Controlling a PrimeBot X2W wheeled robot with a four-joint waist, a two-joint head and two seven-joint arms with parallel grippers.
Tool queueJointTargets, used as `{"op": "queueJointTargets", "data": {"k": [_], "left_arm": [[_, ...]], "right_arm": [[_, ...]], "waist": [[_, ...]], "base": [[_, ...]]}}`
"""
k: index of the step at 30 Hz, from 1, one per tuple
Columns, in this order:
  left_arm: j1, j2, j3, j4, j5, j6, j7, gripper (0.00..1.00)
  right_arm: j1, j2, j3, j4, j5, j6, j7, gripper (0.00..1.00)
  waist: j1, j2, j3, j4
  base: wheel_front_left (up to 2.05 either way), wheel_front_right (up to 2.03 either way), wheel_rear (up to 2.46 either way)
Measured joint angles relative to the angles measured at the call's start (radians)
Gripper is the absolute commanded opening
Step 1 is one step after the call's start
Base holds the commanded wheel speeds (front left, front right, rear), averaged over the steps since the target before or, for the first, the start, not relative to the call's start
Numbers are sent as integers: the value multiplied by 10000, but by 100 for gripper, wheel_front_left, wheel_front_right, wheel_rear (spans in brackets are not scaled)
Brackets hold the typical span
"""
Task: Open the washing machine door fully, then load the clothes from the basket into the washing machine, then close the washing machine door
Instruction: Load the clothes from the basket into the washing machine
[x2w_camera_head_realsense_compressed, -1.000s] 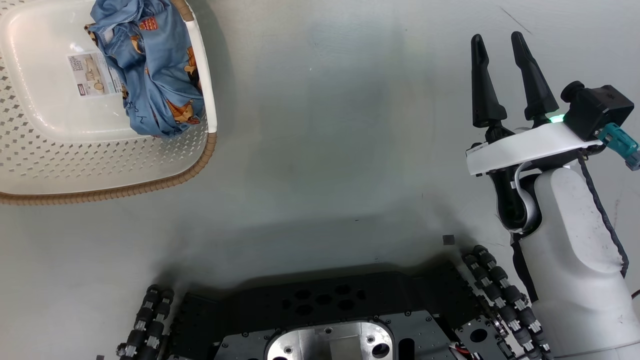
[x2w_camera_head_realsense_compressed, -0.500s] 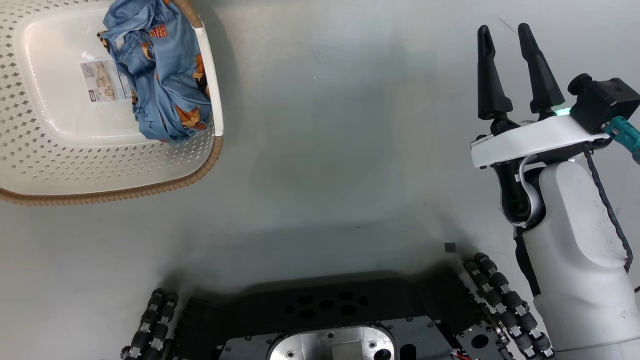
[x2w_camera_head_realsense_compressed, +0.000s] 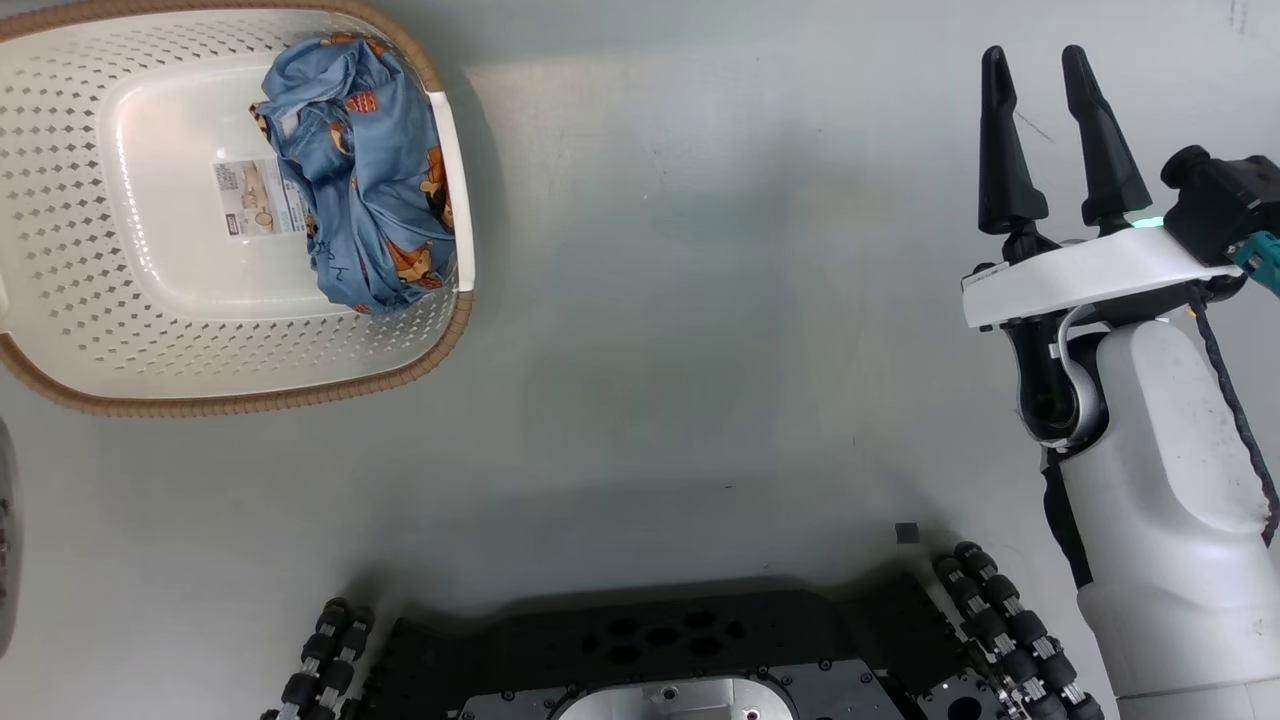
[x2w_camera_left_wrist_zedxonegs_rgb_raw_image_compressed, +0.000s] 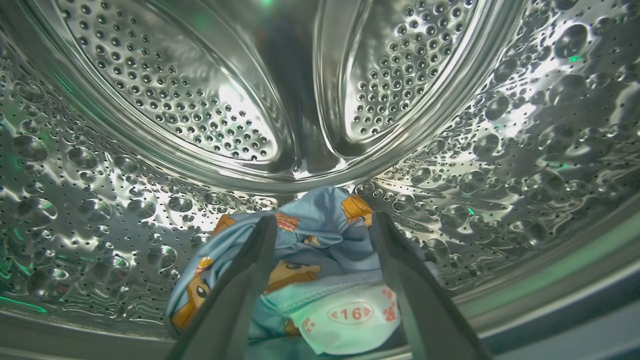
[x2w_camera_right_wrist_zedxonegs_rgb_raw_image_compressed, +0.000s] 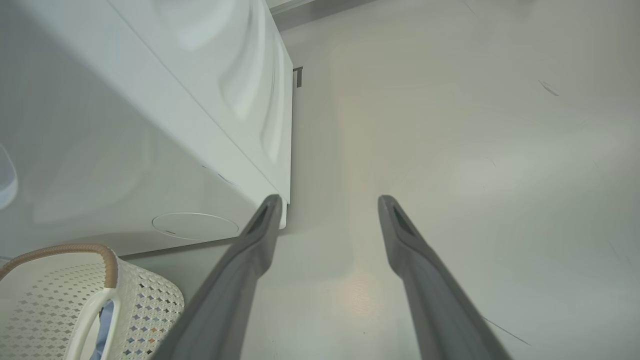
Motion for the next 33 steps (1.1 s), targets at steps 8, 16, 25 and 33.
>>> {"op": "queueJointTargets", "data": {"k": [8, 16, 25, 33], "left_arm": [[859, -153, -23, 324, -259, 0, -316, 100], [1484, -291, -10, 397, -318, 0, -523, 100], [2374, -328, -19, 290, -355, 0, -612, 100], [3207, -366, 142, -284, -215, 4, -612, 100]], "right_arm": [[12, -40, -180, 230, 2, 0, 0, 100], [198, -36, -167, 395, 2, 0, 0, 100], [469, -33, -182, 533, 2, 0, 0, 100], [802, -40, -163, 688, 4, 0, 0, 100]], "waist": [[0, 0, -666, 147], [0, 0, -1344, 247], [0, 0, -2247, 307], [0, 0, -3092, 325]], "base": [[0, 0, 0], [0, 0, 0], [0, 0, 0], [0, 0, 0]]}}
